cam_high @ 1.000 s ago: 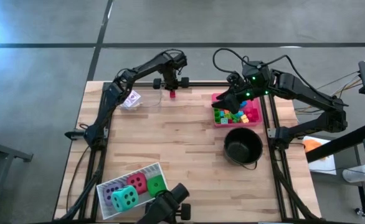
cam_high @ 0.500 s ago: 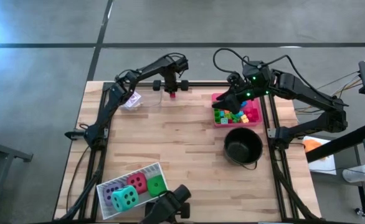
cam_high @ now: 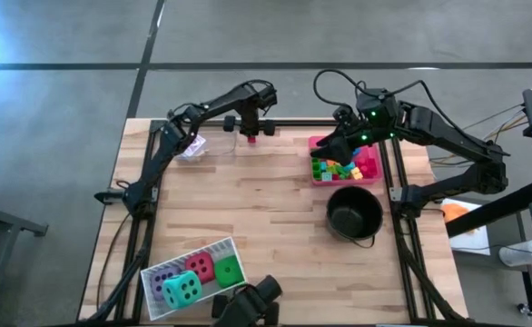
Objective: Pick & Place Toys
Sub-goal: Put the red game piece into the red bin
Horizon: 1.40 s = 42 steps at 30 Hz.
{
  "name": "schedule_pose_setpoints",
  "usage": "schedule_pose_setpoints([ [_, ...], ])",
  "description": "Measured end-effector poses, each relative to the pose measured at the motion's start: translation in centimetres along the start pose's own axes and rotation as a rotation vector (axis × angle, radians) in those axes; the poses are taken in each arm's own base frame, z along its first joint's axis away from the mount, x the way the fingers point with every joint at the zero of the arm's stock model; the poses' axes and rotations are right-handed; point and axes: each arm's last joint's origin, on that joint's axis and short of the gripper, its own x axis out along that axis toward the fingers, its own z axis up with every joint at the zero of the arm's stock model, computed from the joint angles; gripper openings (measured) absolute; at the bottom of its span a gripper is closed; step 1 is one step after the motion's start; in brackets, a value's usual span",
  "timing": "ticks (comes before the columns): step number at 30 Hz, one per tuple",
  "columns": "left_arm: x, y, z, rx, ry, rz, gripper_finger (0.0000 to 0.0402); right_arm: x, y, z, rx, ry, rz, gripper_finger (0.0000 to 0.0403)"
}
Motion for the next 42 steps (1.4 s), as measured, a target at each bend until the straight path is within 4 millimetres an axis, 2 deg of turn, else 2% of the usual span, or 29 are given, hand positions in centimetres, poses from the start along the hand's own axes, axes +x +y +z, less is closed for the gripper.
schedule_pose_setpoints([
  [5, -1.9, -0.2, -0.7, 0.083, -0.057, -0.005, 0.0000, 0.0, 0.0, 0.0, 0.000, 0.000, 0.000, 0.0338],
  [8, -2.1, -0.4, -0.8, 0.149, -0.071, -0.008, 0.0000, -0.2, 0.1, 0.0, -0.002, -0.004, 0.002, 0.0338],
  [16, -2.3, -2.2, -1.9, 0.581, -0.099, -0.082, 0.0000, -0.5, 0.1, -0.1, -0.005, -0.012, 0.007, 0.0338],
  [22, -2.4, -2.8, -2.5, 0.809, -0.108, -0.086, 0.0000, -0.5, 0.2, -0.1, 0.017, -0.010, 0.007, 0.0338],
  [33, -2.2, -2.2, -1.6, 0.808, -0.182, 0.038, 0.0000, -0.5, 0.2, -0.1, 0.048, -0.012, 0.009, 0.0338],
  [42, -1.0, -1.5, -2.2, 0.817, -0.086, 0.085, 0.0000, -0.5, 0.3, 0.2, 0.068, -0.037, 0.027, 0.0338],
])
